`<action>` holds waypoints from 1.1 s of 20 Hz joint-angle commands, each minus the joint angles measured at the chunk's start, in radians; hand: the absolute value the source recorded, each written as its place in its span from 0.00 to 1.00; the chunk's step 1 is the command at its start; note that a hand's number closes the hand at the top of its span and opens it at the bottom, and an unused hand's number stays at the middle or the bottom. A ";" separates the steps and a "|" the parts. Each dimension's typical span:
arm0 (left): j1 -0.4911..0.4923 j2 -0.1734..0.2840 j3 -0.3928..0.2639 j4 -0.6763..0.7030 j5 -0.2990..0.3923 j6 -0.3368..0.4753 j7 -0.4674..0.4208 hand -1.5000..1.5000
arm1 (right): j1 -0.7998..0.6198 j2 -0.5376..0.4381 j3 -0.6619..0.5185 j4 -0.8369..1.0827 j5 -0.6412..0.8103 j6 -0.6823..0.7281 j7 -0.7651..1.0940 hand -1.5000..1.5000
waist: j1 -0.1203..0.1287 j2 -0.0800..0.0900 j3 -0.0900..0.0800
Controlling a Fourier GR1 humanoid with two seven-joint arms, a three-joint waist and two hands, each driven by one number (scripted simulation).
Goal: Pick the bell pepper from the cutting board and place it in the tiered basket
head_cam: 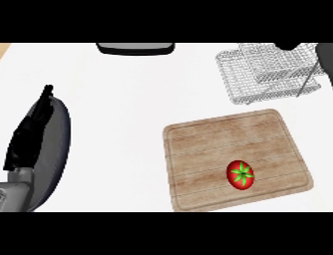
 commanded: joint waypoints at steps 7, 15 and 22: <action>-0.038 0.011 0.033 0.047 -0.006 -0.023 -0.017 0.50 | 0.006 0.013 -0.143 0.112 -0.105 -0.075 -0.071 0.00 | 0.002 0.002 0.001; -0.028 -0.043 0.008 0.029 -0.044 0.021 -0.003 0.50 | 0.003 -0.040 -0.246 0.036 -0.202 -0.135 -0.117 0.00 | -0.016 -0.006 0.000; -0.021 -0.036 0.022 0.017 -0.050 0.013 0.023 0.50 | 0.001 -0.191 -0.321 0.009 -0.276 0.023 0.027 0.00 | -0.032 -0.011 0.000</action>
